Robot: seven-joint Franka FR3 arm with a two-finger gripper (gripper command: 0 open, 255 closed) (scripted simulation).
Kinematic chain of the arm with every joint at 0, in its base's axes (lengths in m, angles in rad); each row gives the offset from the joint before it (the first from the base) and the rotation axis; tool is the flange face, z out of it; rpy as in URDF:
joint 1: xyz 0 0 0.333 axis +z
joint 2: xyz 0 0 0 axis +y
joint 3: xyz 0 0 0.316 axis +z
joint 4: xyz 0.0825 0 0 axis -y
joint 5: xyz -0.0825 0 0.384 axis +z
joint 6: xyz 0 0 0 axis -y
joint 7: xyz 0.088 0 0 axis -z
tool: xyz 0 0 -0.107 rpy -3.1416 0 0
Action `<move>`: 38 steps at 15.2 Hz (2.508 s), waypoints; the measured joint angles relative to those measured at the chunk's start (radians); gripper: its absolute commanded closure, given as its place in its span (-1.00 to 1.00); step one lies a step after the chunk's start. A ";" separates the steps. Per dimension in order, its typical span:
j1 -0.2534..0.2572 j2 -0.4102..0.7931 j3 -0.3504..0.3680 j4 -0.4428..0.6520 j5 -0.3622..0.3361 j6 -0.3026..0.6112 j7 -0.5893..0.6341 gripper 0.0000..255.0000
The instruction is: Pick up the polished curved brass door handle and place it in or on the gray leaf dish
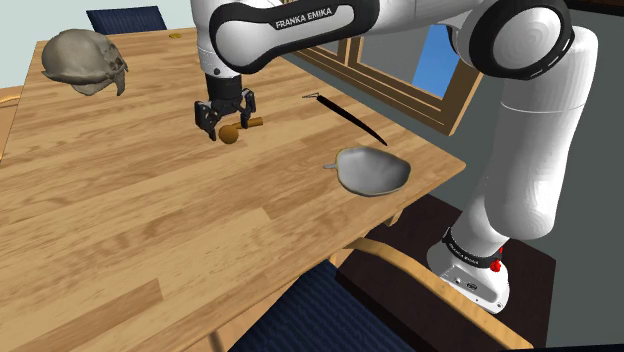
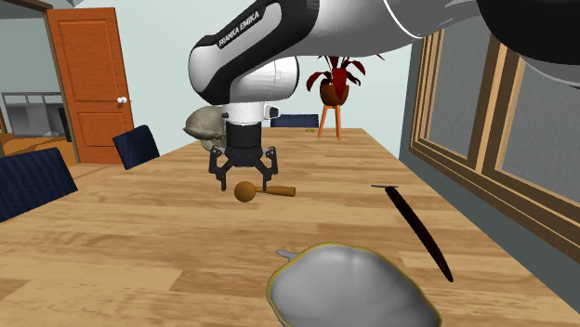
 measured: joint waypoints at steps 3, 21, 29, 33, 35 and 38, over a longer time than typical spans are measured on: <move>0.000 0.000 0.000 0.000 0.000 0.000 0.000 1.00; 0.007 0.001 0.003 0.123 0.002 -0.122 -0.003 1.00; 0.016 0.019 0.004 0.255 -0.002 -0.236 -0.007 1.00; 0.025 0.033 0.006 0.333 -0.006 -0.300 -0.006 1.00; 0.024 0.021 0.007 0.334 -0.003 -0.313 -0.005 1.00; 0.003 -0.108 0.014 0.161 0.033 -0.264 -0.005 1.00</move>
